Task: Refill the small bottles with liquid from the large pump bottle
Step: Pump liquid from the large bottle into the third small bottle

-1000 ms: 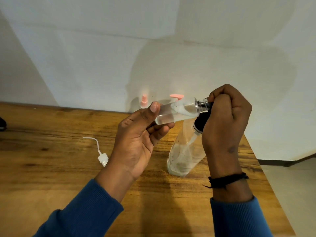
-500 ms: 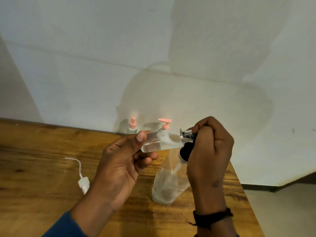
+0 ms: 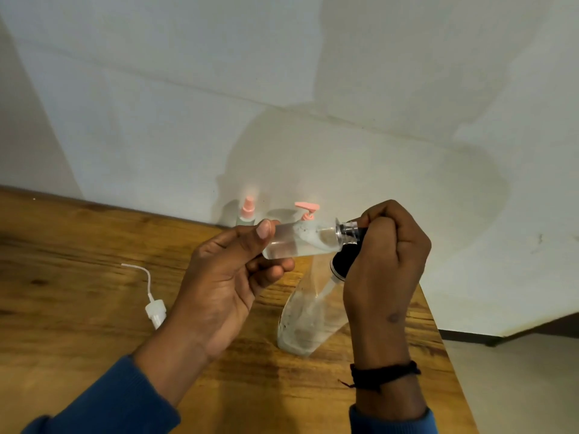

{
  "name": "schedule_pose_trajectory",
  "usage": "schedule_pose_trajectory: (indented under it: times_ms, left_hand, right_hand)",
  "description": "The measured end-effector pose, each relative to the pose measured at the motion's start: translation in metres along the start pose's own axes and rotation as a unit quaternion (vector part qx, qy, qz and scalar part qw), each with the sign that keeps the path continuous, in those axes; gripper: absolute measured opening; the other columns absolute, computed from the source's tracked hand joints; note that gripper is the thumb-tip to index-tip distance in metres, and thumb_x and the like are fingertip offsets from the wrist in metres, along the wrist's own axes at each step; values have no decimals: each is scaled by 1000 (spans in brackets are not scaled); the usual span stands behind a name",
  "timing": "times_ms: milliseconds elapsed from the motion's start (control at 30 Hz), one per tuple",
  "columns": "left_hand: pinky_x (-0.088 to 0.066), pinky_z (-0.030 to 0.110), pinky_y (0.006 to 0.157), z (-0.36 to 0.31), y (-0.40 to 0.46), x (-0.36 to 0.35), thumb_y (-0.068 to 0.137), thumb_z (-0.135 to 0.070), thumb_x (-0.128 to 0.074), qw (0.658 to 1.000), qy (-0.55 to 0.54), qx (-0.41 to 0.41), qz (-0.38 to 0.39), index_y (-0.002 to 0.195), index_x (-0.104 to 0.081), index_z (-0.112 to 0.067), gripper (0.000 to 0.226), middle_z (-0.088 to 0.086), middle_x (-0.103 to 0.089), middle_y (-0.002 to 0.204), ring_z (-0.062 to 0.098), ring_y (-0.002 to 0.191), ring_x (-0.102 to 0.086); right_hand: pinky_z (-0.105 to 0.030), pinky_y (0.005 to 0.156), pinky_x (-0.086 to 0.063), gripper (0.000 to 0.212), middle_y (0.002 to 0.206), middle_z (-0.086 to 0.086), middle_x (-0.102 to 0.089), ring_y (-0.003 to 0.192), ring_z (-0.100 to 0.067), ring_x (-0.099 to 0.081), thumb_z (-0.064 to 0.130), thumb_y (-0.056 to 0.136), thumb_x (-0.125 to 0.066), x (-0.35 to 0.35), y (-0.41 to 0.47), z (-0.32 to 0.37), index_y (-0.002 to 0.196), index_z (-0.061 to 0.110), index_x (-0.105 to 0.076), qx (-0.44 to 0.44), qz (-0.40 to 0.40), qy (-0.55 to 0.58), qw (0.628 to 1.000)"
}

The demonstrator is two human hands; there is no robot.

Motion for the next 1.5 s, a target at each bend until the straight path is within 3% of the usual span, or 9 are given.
schedule_pose_trajectory:
  times_ms: [167, 333, 467, 667, 867, 1300, 1500]
  left_hand:
    - [-53, 18, 48, 1, -3, -5, 56, -30, -79, 1000, 8, 9, -5, 84, -78, -9, 35, 11, -70, 75, 17, 58, -69]
    - [-53, 17, 50, -1, -5, -7, 59, -31, -77, 1000, 20, 13, -6, 82, -80, -12, 30, 10, -71, 76, 16, 60, -69]
    - [-53, 17, 50, 0, -4, -7, 59, -30, -76, 1000, 21, 11, -11, 86, -78, -9, 34, 10, -71, 76, 16, 60, -68]
    - [-53, 17, 50, -1, -5, -8, 60, -31, -76, 1000, 18, 10, -13, 87, -78, -9, 35, 10, -71, 76, 16, 60, -69]
    - [-53, 16, 51, -3, -6, -10, 60, -33, -76, 1000, 20, 3, -10, 92, -76, -11, 39, 7, -71, 78, 15, 61, -69]
    - [-53, 16, 52, 0, -7, -11, 57, -35, -77, 1000, 22, 8, 4, 86, -80, -17, 35, 6, -73, 81, 14, 63, -69]
    - [-53, 16, 52, -2, -8, -9, 57, -33, -78, 1000, 16, 11, -3, 93, -77, -13, 41, 7, -73, 85, 14, 63, -69]
  right_hand:
    - [-11, 41, -27, 28, 56, -3, -38, 44, -3, -38, -16, 87, -32, 3, 1, -1, 65, -6, -46, 4, -8, 4, 1000]
    - [-15, 43, -26, 22, 57, -7, -34, 48, -4, -35, -10, 84, -33, 2, 2, -2, 65, -7, -44, 11, -3, -12, 1000]
    - [-13, 41, -26, 24, 56, -3, -33, 45, -4, -35, -13, 86, -33, 2, 3, -4, 65, -8, -44, 2, -5, -7, 1000]
    - [-19, 44, -27, 20, 60, -13, -37, 50, -6, -36, -5, 82, -34, 4, 2, -3, 65, -5, -44, 16, -10, -16, 1000]
    - [-19, 45, -25, 22, 54, 7, -35, 50, -5, -32, -4, 81, -35, 1, 2, -8, 63, 1, -45, 12, -21, -4, 1000]
    - [-22, 45, -26, 21, 52, 9, -36, 49, -6, -32, -1, 81, -36, 7, 2, -8, 63, 2, -46, 9, -33, -17, 999]
    - [-24, 44, -26, 21, 54, 2, -36, 48, -6, -32, -2, 83, -36, 2, 1, -9, 65, -2, -46, 10, -24, -16, 1000]
Point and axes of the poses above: each hand's wrist, its own y-axis towards the middle knuckle, its own x-axis out of the back of the hand, z = x × y, the point moved 7 cm from there along y, towards the middle knuckle
